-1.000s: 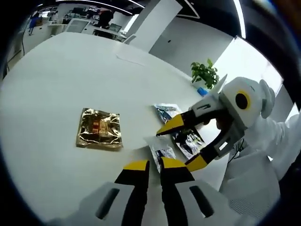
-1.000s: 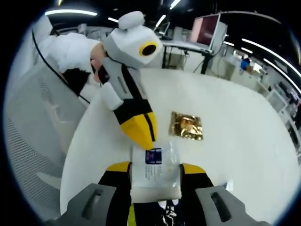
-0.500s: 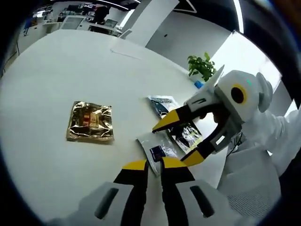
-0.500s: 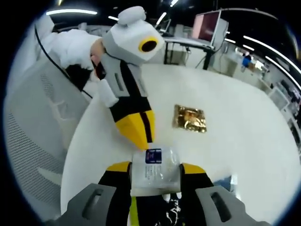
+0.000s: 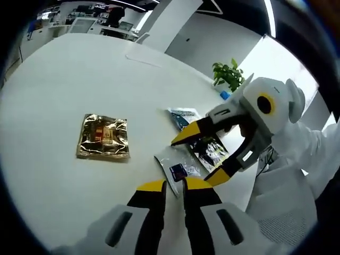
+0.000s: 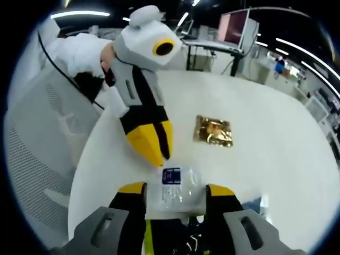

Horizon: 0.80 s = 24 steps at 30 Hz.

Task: Arrange the skincare products in the storage area until every visible bottle or jar stands upright without overlapping.

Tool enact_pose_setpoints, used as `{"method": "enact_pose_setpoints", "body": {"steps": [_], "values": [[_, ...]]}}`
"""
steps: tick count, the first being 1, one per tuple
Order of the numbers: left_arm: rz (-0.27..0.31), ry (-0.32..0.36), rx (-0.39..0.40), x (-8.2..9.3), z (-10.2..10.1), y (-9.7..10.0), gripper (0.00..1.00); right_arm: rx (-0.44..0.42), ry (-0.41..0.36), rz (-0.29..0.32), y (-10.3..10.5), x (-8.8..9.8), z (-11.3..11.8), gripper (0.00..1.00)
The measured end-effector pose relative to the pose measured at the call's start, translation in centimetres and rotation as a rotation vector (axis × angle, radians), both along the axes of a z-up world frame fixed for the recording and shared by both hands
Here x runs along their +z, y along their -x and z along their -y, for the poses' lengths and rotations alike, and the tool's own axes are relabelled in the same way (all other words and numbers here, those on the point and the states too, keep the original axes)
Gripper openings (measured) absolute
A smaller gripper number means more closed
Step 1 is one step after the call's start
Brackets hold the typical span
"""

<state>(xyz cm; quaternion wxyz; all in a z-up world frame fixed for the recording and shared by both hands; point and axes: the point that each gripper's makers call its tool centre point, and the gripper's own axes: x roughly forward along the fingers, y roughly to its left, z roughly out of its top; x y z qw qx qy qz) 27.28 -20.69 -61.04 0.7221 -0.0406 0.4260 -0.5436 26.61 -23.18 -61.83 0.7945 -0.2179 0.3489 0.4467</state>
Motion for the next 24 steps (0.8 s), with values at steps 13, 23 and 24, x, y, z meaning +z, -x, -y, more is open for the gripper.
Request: {"method": "enact_pose_setpoints", "body": {"steps": [13,23,24], "values": [[0.053,-0.004,0.004,1.6,-0.3,-0.6,0.2,-0.046,-0.021,0.014,-0.1,1.1,0.1,0.5],[0.201,-0.045,-0.068,2.9,0.1,-0.4,0.33,-0.104,-0.053,0.041,0.0,2.9,0.6,0.57],[0.212,-0.045,-0.075,3.1,0.0,-0.4,0.34,-0.107,-0.053,0.045,0.2,3.2,0.6,0.59]]}}
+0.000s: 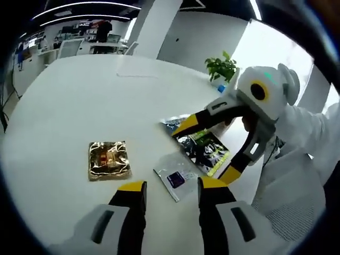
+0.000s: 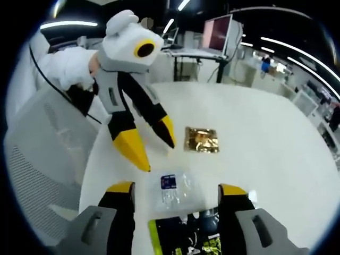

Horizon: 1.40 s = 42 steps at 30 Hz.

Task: Arrange the skincare products in the storage area until every visible bottle or jar stands upright without overlapping.

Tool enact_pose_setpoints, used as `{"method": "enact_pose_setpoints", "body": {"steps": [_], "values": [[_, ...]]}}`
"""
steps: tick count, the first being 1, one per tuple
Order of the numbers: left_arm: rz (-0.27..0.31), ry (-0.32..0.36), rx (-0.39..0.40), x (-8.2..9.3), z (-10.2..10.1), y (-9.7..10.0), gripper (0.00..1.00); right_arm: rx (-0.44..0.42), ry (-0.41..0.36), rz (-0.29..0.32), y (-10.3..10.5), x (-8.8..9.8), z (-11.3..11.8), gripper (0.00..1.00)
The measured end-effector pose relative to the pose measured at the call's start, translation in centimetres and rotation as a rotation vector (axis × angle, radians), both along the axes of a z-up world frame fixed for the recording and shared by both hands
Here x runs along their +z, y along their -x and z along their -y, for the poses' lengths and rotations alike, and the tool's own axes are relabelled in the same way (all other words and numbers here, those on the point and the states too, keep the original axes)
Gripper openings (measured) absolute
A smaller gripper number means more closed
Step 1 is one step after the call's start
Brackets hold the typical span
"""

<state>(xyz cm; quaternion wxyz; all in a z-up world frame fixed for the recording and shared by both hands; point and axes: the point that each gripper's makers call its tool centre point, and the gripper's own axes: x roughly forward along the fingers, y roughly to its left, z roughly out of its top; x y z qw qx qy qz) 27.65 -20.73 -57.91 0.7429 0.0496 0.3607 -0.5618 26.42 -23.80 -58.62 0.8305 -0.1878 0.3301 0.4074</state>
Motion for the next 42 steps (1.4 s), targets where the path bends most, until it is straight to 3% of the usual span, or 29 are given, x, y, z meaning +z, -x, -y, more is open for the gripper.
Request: {"method": "enact_pose_setpoints", "body": {"steps": [8,11,15,27,42], "values": [[0.103,-0.024,-0.042,1.2,0.0,0.2,0.41,-0.023,-0.002,0.037,0.5,1.4,0.3,0.65],[0.11,-0.021,-0.045,1.6,0.2,0.7,0.41,-0.055,-0.041,0.041,0.8,2.4,0.4,0.67],[0.132,-0.02,-0.051,2.3,0.3,1.1,0.44,-0.089,-0.016,0.072,0.8,3.2,1.2,0.73],[0.208,-0.03,-0.053,4.1,0.1,1.2,0.52,-0.174,-0.04,0.105,3.0,5.2,2.6,0.77],[0.24,-0.013,-0.052,6.1,0.0,2.0,0.56,-0.282,-0.05,0.153,5.3,7.4,5.2,0.85]]}}
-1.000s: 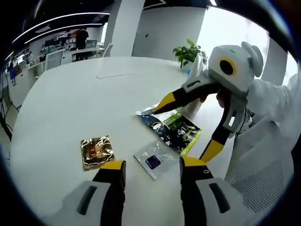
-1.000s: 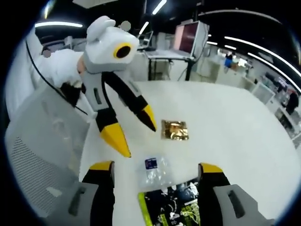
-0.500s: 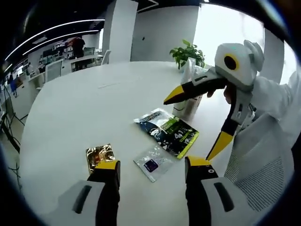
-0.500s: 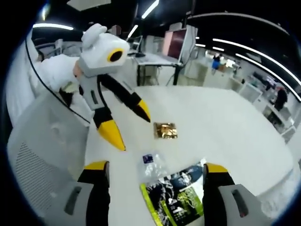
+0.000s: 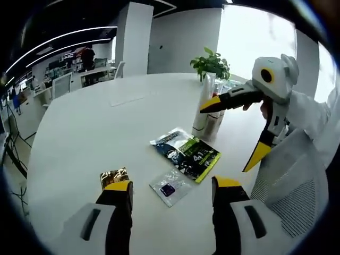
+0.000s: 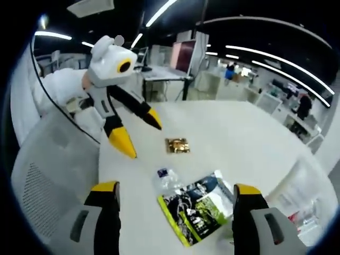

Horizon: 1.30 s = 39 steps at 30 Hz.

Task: Arrange the skincare products in the storage area until every visible bottle or jar stands upright without overlapping.

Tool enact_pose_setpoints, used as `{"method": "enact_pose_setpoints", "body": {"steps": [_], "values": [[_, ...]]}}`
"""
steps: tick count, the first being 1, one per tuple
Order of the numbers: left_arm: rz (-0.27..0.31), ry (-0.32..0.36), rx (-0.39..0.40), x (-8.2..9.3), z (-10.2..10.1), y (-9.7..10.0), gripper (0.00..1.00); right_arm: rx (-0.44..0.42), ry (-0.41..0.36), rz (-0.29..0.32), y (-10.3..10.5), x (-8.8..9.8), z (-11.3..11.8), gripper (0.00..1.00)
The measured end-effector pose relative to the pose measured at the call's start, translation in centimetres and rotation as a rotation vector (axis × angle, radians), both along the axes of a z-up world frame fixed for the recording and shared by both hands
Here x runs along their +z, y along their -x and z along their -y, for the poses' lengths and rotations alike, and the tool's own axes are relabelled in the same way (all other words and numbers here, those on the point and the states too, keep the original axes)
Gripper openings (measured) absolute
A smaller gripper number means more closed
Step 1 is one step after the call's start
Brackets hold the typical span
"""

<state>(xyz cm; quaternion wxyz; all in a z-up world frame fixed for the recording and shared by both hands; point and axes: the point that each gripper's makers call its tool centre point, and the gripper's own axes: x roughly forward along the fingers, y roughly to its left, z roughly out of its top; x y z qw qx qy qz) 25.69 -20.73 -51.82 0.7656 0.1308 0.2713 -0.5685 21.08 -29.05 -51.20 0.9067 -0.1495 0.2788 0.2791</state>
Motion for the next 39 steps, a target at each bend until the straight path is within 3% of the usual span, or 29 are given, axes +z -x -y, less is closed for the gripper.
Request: {"method": "enact_pose_setpoints", "body": {"steps": [11,15,19,27,39], "values": [[0.041,0.013,-0.007,1.3,-0.1,0.6,0.59,-0.093,-0.009,0.032,1.6,1.1,1.7,0.92],[0.028,0.065,-0.008,2.6,0.1,1.2,0.61,-0.122,-0.017,0.034,2.4,1.6,2.1,0.94],[0.049,0.058,-0.002,2.8,0.0,1.0,0.63,-0.182,-0.01,0.049,2.5,1.9,3.2,0.99],[0.091,0.068,-0.001,3.7,-0.1,1.3,0.66,-0.227,-0.024,0.061,3.2,2.5,4.1,0.99],[0.085,0.092,0.01,4.2,-0.5,1.7,0.73,-0.329,-0.042,0.074,4.7,2.5,6.1,0.99]]}}
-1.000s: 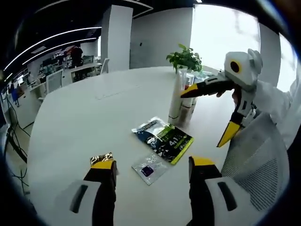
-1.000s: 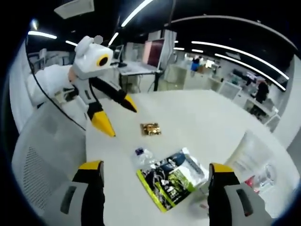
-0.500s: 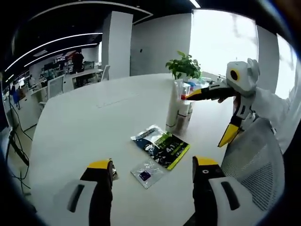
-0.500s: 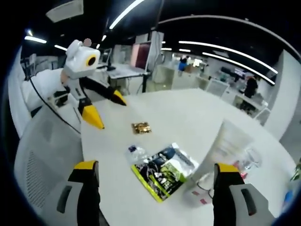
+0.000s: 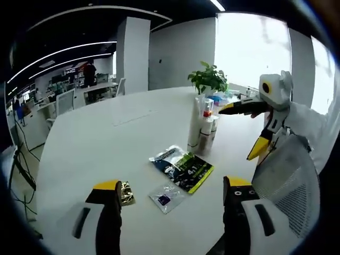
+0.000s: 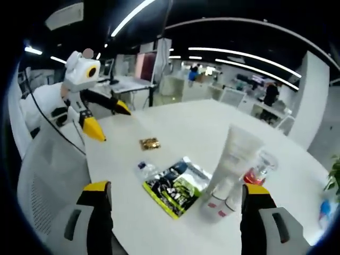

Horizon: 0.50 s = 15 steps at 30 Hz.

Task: Arrange the skincare products in the storage area until every visible bottle or jar stands upright without overlapping.

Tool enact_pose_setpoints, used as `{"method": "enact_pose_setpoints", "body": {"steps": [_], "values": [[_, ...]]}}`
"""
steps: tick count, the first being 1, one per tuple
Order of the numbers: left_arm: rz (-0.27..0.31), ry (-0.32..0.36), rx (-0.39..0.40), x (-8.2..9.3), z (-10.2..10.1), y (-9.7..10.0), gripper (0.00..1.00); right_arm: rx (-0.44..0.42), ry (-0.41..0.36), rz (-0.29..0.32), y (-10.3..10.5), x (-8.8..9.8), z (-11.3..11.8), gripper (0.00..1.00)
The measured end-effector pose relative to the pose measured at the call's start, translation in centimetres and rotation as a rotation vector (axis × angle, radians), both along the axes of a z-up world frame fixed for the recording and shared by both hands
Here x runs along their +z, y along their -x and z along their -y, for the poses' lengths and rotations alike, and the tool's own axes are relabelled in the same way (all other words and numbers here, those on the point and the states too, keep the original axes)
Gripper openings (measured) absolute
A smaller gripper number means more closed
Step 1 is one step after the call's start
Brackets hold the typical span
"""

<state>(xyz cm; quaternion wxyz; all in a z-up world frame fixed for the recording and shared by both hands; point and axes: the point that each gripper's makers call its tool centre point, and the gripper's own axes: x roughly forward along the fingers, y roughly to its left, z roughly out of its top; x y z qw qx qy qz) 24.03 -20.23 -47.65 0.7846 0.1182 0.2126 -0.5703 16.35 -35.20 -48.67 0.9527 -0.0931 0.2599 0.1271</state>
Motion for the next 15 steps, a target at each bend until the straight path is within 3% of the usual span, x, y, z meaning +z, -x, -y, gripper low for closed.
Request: {"method": "enact_pose_setpoints", "body": {"steps": [15], "values": [[-0.021,0.001,-0.001,-0.1,-0.4,0.4,0.82,-0.107,-0.024,-0.02,1.9,-0.8,2.1,0.99]]}}
